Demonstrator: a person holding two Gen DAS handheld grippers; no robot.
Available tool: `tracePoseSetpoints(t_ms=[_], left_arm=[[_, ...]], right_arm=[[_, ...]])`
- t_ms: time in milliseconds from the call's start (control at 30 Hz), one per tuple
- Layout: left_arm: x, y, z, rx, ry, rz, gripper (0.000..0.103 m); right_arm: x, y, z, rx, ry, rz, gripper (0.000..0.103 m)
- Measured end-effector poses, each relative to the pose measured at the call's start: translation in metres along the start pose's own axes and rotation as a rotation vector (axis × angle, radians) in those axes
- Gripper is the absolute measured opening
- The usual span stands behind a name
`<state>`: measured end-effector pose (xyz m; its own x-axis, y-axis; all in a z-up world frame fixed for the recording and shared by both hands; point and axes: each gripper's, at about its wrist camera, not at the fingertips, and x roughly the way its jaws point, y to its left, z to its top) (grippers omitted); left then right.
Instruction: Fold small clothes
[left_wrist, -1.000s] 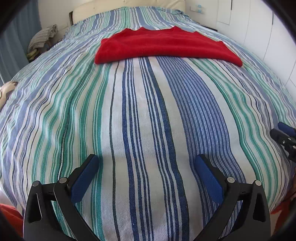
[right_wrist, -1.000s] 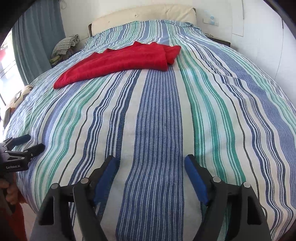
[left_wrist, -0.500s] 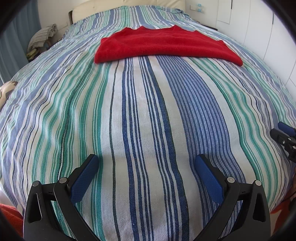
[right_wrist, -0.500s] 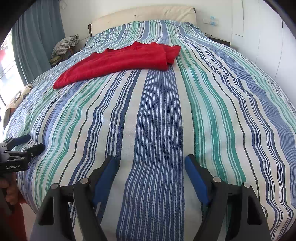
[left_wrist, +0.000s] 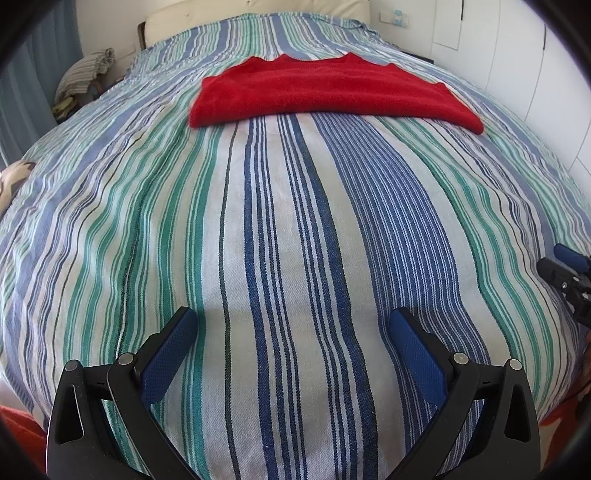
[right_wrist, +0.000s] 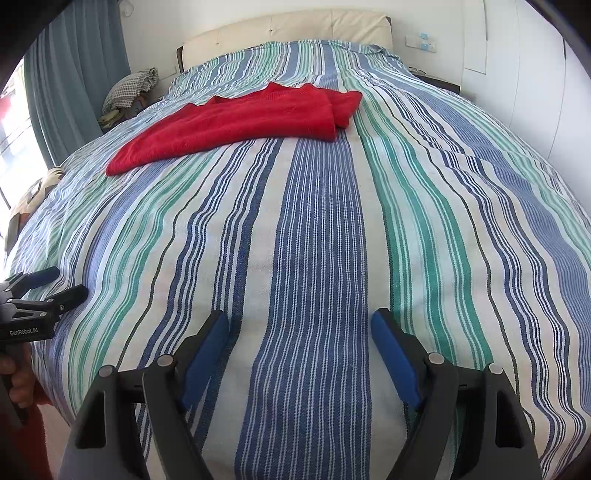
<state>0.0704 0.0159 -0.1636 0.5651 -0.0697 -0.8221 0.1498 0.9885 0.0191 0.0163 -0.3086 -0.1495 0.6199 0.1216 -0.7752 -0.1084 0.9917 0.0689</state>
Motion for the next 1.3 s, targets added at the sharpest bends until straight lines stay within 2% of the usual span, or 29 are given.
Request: tracePoseSetpoints(t_ms=[167,333,400,500,567,700,767,833,900,967,1133,1233,1300], left_arm=[[-0.004,0.003,-0.002,-0.009,-0.002,-0.005,0.103],[-0.032,0.009,0.002,-0.079,0.052,-0.022,0.100],[-0.061,0.012,0.001,-0.141,0.027,-0.085,0.100],[-0.115,0.008,0.004,-0.172,-0.044,-0.162,0.100],[-0.153,0.000,0.013,-0.159,-0.099,-0.194,0.100],[-0.216,-0.015,0.048,-0.134,-0.229,-0.278,0.101],[-0.228,-0.021,0.068,-0.125,-0.261,-0.306,0.102],[-0.224,-0.025,0.083,-0.126,-0.265,-0.306,0.102],[-0.208,-0.029,0.090,-0.136,-0.268,-0.291,0.102],[-0.183,-0.033,0.092,-0.147,-0.246,-0.251,0.102],[-0.098,-0.040,0.100,-0.180,-0.140,-0.175,0.101],[-0.057,-0.044,0.106,-0.190,-0.077,-0.119,0.101],[-0.042,-0.046,0.109,-0.195,-0.052,-0.111,0.100]], right_arm=[[0.000,0.000,0.001,-0.006,0.005,0.004,0.083],[-0.022,-0.001,0.018,-0.013,0.040,0.009,0.082],[-0.057,-0.013,0.028,0.041,-0.038,0.044,0.082],[-0.130,-0.041,0.042,0.116,-0.195,0.028,0.082],[-0.178,-0.061,0.048,0.118,-0.275,-0.019,0.083],[-0.259,-0.092,0.071,0.044,-0.354,-0.197,0.083],[-0.285,-0.101,0.088,0.031,-0.370,-0.268,0.088],[-0.299,-0.108,0.101,0.046,-0.391,-0.275,0.091],[-0.296,-0.114,0.107,0.070,-0.413,-0.252,0.092],[-0.276,-0.115,0.109,0.080,-0.413,-0.236,0.092],[-0.188,-0.122,0.097,0.164,-0.391,-0.181,0.092],[-0.136,-0.130,0.088,0.245,-0.332,-0.172,0.092],[-0.110,-0.135,0.083,0.283,-0.285,-0.190,0.092]])
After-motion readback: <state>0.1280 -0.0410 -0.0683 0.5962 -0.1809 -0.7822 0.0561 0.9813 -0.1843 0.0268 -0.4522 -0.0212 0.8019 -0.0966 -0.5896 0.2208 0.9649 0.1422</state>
